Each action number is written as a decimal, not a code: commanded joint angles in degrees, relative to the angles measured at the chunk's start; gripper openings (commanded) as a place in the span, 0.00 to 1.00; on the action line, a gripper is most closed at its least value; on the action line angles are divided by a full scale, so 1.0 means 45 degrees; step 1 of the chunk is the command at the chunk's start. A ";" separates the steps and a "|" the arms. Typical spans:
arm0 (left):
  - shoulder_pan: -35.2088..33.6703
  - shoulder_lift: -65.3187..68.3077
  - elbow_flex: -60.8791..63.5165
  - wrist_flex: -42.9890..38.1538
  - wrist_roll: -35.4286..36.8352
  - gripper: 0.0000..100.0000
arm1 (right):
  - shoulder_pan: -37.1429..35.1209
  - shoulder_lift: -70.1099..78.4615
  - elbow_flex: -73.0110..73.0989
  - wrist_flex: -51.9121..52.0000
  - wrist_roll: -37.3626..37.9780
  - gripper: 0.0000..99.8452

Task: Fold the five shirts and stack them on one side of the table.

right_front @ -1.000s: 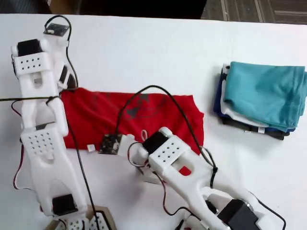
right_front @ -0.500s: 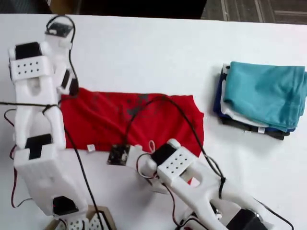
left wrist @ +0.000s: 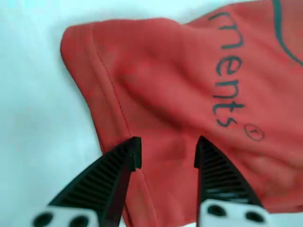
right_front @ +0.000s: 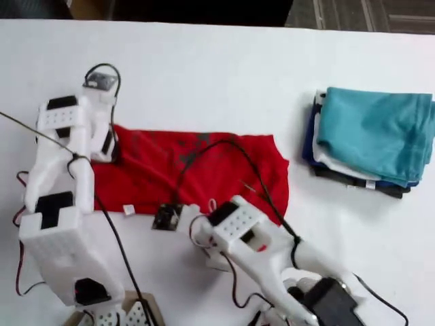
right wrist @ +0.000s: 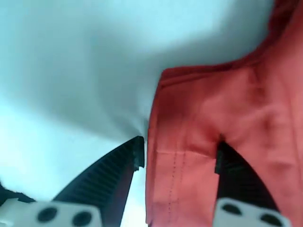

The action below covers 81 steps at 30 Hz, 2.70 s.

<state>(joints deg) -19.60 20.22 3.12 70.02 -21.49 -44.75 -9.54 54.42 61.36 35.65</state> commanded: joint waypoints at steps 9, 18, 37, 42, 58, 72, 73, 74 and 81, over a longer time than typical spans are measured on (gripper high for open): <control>0.0020 -0.0957 0.0635 -0.1407 0.0742 0.21 | 0.0713 0.1260 -0.0899 0.0166 0.0098 0.26; 0.0000 -0.0938 0.0635 -0.1348 0.0742 0.21 | 0.2042 0.2335 -0.1661 0.0615 0.0762 0.21; 0.0000 -0.0879 0.0733 -0.1407 0.0762 0.21 | 0.2061 0.3116 -0.3380 0.1631 0.0781 0.02; 0.0039 -0.0860 0.0752 -0.1407 0.0742 0.21 | 0.2178 0.3116 -0.5900 0.4132 0.1621 0.02; 0.0078 -0.0078 0.0498 -0.1641 0.0762 0.21 | 0.5460 0.6652 -1.4828 0.5441 0.3458 0.02; 0.0059 -0.0078 0.0498 -0.1641 0.0762 0.21 | 0.5421 1.0266 -2.1079 0.7902 0.3516 0.19; 0.0059 -0.0078 0.0498 -0.1641 0.0762 0.21 | 0.5499 1.0266 -2.1451 0.7902 0.3497 0.19; 0.0059 -0.0078 0.0498 -0.1641 0.0762 0.21 | 0.5636 1.0266 -2.1763 0.7941 0.3458 0.19; 0.0059 -0.0078 0.0498 -0.1641 0.0742 0.21 | 0.6105 0.9954 -2.2154 0.8195 0.3028 0.17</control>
<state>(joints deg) -19.69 20.31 6.73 63.25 -18.77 -17.67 37.23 -43.87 97.49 50.95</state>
